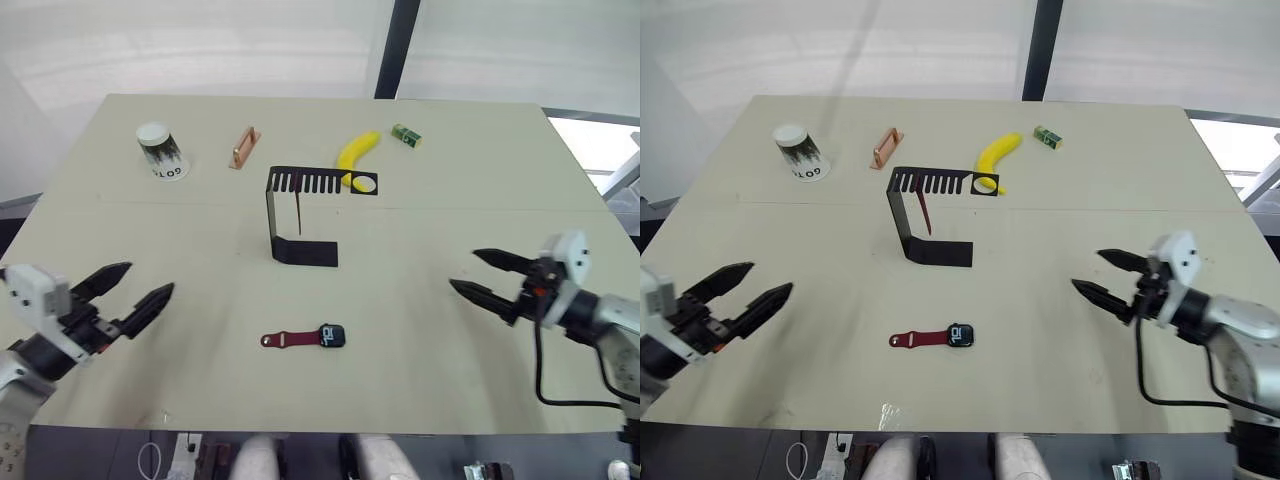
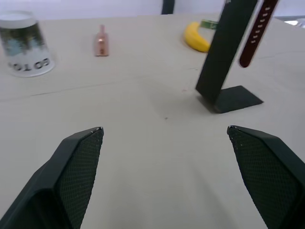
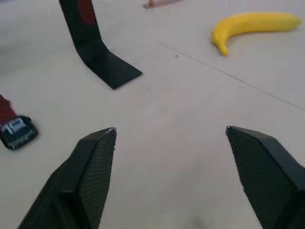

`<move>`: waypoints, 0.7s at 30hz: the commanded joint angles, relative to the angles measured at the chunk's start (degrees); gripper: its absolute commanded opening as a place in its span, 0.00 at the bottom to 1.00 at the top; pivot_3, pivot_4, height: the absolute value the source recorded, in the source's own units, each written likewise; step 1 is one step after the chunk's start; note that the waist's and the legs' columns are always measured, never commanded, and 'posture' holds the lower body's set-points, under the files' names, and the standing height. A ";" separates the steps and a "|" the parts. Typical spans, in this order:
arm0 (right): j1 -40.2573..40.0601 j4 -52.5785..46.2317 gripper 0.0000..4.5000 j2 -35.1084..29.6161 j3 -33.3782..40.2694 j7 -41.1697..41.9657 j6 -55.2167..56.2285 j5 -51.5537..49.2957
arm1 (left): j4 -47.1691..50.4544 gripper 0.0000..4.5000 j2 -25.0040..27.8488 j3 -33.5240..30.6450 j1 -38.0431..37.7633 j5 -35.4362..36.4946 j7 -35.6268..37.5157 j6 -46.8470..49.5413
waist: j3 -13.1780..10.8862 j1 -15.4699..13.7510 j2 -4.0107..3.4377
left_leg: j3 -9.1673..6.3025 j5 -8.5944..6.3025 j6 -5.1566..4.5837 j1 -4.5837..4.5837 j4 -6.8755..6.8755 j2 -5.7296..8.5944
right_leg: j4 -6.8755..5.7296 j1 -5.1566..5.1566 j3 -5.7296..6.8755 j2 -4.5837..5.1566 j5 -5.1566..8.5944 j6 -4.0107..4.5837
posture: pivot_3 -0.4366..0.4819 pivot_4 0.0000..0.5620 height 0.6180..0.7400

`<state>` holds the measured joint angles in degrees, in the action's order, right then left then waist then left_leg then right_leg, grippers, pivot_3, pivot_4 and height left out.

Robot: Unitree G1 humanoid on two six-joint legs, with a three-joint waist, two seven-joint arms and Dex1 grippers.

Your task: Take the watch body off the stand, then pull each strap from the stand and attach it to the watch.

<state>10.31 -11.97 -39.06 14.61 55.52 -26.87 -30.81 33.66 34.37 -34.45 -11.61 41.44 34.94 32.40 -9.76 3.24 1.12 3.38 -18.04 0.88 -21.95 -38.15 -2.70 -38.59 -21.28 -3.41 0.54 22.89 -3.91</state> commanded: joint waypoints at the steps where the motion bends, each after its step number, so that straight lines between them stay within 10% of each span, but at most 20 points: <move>1: 4.83 -2.67 0.48 2.38 -5.11 -2.34 -1.67 -0.25 | 6.94 1.00 -1.17 5.78 2.06 0.77 -4.77 1.36 | 0.00 -0.02 0.00 | 0.00 0.00 0.00 0.00 0.02 -0.01 | -0.07 -0.01 0.00 0.00 0.00 0.00 | 0.48 0.27 1.00; 5: 12.46 0.01 0.01 8.92 -16.30 -6.56 -0.59 6.42 | 9.80 1.00 -5.43 16.29 7.07 -3.64 -13.08 2.73 | 0.01 0.04 0.00 | 0.00 0.01 0.02 -0.05 -0.05 -0.01 | -0.11 -0.09 0.00 -0.01 0.00 0.00 | 0.48 0.27 1.00; 21: 26.70 26.08 0.00 27.10 -25.49 -17.56 10.28 20.95 | 10.11 1.00 -12.67 26.65 8.07 -13.62 -20.04 -1.00 | 0.03 0.40 0.00 | 0.01 0.03 0.05 -0.16 -0.15 -0.02 | -0.42 -0.25 0.02 -0.01 0.00 0.00 | 0.48 0.27 1.00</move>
<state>34.98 13.51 -12.51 -11.27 39.16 -18.56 -10.47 41.95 21.48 -7.80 -3.16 27.79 14.56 32.40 -9.72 3.64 1.12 3.39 -18.01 0.93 -22.11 -38.31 -2.72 -39.02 -21.53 -3.39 0.53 22.88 -3.92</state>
